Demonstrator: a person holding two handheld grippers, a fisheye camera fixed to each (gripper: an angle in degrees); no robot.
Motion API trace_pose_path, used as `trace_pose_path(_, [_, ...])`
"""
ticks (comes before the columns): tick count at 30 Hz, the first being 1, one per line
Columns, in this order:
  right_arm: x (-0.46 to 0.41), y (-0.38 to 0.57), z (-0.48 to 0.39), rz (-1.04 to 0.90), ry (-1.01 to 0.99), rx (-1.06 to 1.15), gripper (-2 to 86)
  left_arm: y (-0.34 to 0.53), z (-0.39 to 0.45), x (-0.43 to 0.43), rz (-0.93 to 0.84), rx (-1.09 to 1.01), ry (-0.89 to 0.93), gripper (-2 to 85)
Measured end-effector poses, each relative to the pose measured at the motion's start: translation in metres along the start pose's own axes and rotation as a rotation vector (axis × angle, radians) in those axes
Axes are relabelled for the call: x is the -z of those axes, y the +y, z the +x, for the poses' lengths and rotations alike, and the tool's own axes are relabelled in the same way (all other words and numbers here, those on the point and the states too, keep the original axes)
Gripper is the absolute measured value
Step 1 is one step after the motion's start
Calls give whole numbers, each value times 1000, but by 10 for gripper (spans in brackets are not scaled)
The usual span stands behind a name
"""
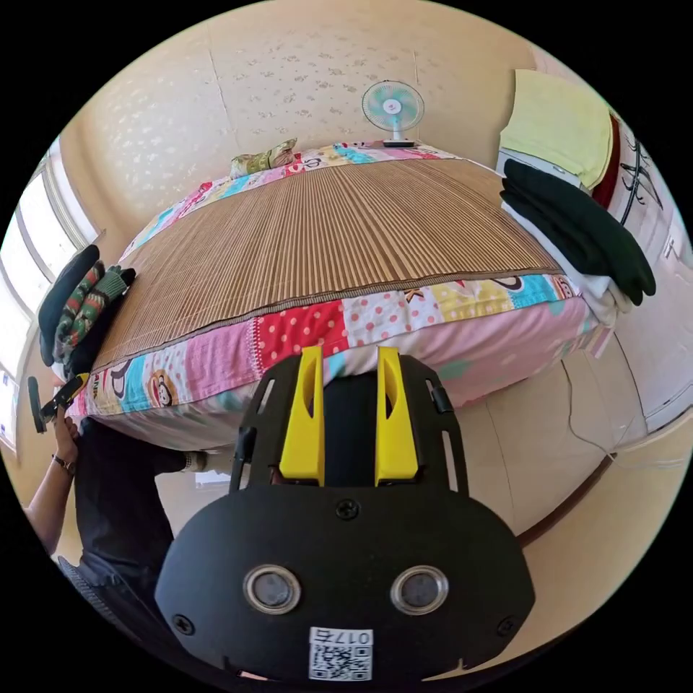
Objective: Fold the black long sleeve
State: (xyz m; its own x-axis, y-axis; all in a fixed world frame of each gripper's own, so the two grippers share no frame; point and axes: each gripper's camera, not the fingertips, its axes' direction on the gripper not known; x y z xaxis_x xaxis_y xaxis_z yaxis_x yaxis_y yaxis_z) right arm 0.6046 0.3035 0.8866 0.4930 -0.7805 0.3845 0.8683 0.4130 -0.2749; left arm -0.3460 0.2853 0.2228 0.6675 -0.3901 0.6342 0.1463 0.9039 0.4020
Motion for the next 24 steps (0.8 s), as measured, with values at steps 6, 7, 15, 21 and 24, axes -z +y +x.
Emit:
trace_pose_path(6, [-10,-8,23,-89,-128,-57,82,-6,36,-7,-4,-70,-104,100])
trace_pose_path(7, [-10,-8,26,-91,-143,-67,77,-7,40,-9,4,-69,-114,100])
trace_pose_path(15, [-25,-19,40,-191,-188,-78,13,-12,56,-14,6,-68,-128,100])
trace_pose_path(21, [-25,-23,43,-194,-168,-61,9,-14,75,-19,9,-81,-164,100])
trace_pose_path(24, [-25,-25,46,-194,-169,-62,7,-15,78,-20,10,-75,-152,100])
